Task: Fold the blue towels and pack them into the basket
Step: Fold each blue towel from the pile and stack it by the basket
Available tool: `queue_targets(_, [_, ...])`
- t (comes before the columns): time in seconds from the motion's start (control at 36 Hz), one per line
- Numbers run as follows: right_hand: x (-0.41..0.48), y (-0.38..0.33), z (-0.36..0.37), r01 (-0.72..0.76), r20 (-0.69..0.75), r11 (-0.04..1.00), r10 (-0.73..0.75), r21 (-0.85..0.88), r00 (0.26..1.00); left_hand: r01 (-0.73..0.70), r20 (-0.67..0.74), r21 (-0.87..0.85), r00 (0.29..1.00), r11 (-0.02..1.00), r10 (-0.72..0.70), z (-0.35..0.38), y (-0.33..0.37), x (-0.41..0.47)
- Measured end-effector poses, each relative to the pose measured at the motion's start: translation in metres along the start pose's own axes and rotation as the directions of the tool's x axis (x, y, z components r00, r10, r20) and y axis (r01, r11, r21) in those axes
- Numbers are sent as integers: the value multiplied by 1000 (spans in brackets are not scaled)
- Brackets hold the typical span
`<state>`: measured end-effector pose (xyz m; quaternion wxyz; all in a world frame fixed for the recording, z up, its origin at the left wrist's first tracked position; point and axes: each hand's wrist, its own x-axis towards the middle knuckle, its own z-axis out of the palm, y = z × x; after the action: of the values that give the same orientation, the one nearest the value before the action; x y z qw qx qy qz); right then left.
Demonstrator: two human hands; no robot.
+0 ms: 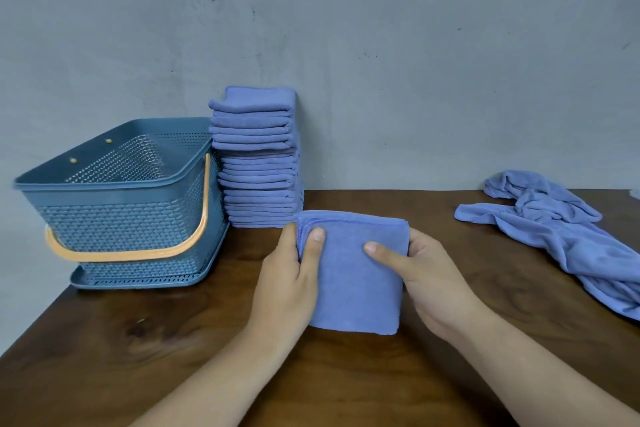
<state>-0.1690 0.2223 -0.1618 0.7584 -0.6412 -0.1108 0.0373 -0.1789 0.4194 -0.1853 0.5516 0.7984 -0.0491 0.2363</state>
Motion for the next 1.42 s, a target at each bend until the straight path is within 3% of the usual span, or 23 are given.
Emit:
queue_targets(0.14, [2, -5, 16, 106, -113, 992, -113, -71, 987, -40, -58, 141, 997, 989, 48, -16, -11, 11])
queue_targets(0.31, [8, -3, 41, 85, -57, 993, -90, -82, 994, -38, -170, 32, 985, 999, 42, -27, -10, 18])
queue_targets(0.44, [24, -9, 56, 191, -30, 934, -210, -303, 977, 22, -243, -101, 969, 995, -46, -40, -11, 26])
queue_targets(0.56, [40, -36, 71, 345, 76, 831, -348, -435, 934, -1, -305, -280, 948, 960, -88, -50, -11, 33])
queue_targets(0.72, [78, -92, 102, 538, 315, 542, -454, -646, 834, -47, -392, -427, 910, 903, -138, -61, -21, 40])
queue_targets(0.83, [118, -138, 133, 570, 380, 605, -425, -556, 822, -21, -356, -399, 925, 917, -134, -62, -34, 41])
queue_targets(1.0, [196, -182, 164, 420, 194, 883, -383, -209, 903, 50, -253, -314, 958, 948, -134, -57, -49, 43])
queue_targets(1.08, [229, -187, 170, 270, 77, 962, -267, -31, 961, 85, -214, -291, 965, 953, -152, -54, -53, 46])
queue_targets(1.17, [258, -171, 167, 54, -24, 994, -56, -92, 998, 112, -177, -271, 971, 956, -164, -53, -55, 47])
queue_targets(1.25, [276, -148, 158, -200, -50, 947, 193, -253, 980, 118, -171, -252, 971, 960, -165, -54, -56, 48])
queue_targets(1.31, [281, -140, 153, -259, -65, 923, 251, -285, 966, 123, -166, -245, 972, 962, -166, -54, -58, 49])
queue_targets(1.42, [284, -138, 151, -240, -74, 949, 229, -206, 971, 130, -146, -231, 975, 964, -166, -52, -61, 50])
